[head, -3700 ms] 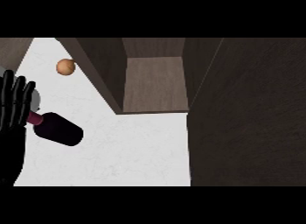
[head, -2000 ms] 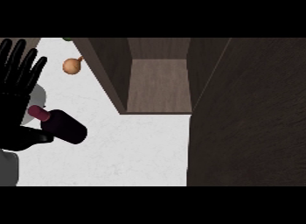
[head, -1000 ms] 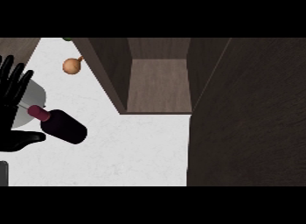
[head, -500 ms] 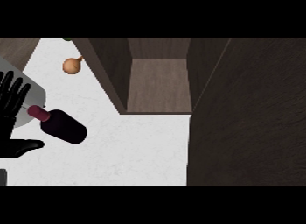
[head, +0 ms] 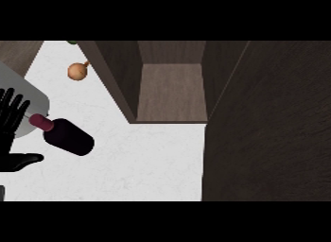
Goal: Pick up the wine, place it into the cabinet and close the cabinet
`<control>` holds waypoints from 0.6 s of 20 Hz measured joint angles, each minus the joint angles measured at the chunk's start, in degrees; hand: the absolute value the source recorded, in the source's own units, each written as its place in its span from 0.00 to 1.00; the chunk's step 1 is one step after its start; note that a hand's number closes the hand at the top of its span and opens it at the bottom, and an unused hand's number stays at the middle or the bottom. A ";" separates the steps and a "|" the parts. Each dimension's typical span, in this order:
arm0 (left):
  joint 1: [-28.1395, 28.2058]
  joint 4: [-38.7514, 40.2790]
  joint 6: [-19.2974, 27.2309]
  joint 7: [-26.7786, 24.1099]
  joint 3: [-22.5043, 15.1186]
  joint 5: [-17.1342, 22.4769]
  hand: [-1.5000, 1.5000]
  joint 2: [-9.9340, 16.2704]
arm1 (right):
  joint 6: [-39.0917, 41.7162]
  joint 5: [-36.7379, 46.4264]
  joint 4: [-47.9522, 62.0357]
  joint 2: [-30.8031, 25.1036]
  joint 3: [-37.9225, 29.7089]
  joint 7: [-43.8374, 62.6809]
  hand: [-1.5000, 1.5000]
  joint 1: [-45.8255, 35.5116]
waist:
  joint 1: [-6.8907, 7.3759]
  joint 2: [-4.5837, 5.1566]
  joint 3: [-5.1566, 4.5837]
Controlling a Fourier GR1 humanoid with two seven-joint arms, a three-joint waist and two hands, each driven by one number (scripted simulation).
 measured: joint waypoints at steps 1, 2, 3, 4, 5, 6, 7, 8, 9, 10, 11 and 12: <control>0.74 1.08 -0.45 -1.94 -0.21 -0.92 0.00 -0.53 | 0.29 0.06 -0.05 -0.10 -0.12 -0.27 0.00 0.30 | 0.01 0.00 0.01; 0.11 3.96 -1.12 -4.02 0.06 -1.73 0.00 -0.22 | 0.03 0.33 -0.43 0.05 0.45 0.27 0.00 0.18 | -0.06 0.02 0.00; 0.10 4.62 -1.56 -4.18 0.39 -1.67 0.00 0.28 | -0.28 0.63 -0.23 0.11 0.58 0.64 0.00 -0.78 | -0.01 0.02 -0.01; -0.32 6.15 -1.83 -4.77 0.42 -2.03 0.00 0.49 | -0.44 0.76 -0.45 0.11 0.81 1.22 0.00 -1.04 | 0.00 0.02 0.00; -0.33 6.49 -2.05 -4.83 0.34 -2.24 0.00 0.68 | -0.41 0.89 -0.52 0.16 0.87 1.23 0.00 -0.84 | 0.01 0.01 -0.01; -0.33 7.49 -2.28 -5.78 0.09 -2.96 0.00 0.63 | -0.54 1.06 -0.36 0.29 0.95 1.27 0.00 -1.17 | 0.03 0.01 0.00; 0.29 8.22 -3.01 -6.56 0.11 -3.30 0.00 0.88 | -0.25 0.90 -0.66 0.04 0.75 1.45 0.00 -0.81 | 0.03 0.01 0.00; -0.12 10.17 -3.00 -8.26 -0.40 -4.56 0.00 0.48 | -0.36 0.44 -0.37 -0.21 -0.01 1.94 0.00 -1.76 | 0.00 0.02 0.00; -1.02 11.46 -3.14 -8.31 -0.17 -4.58 0.00 0.98 | -0.08 0.07 0.20 -0.30 -0.39 1.61 0.00 -2.06 | 0.00 0.03 -0.01; -1.76 13.10 -2.81 -9.48 -0.56 -5.44 0.00 0.57 | 0.19 -0.22 -0.14 -0.34 -0.52 1.51 0.00 -1.63 | -0.04 0.03 0.00; -1.78 13.99 -3.14 -10.30 -0.50 -5.57 0.00 0.62 | 0.54 0.80 0.43 0.18 0.12 0.04 0.00 -0.74 | -0.04 0.02 0.00; -2.02 15.48 -3.77 -11.10 -0.31 -5.72 0.00 1.09 | -0.19 0.68 -0.23 0.20 0.29 1.61 0.00 -1.91 | -0.02 0.04 0.01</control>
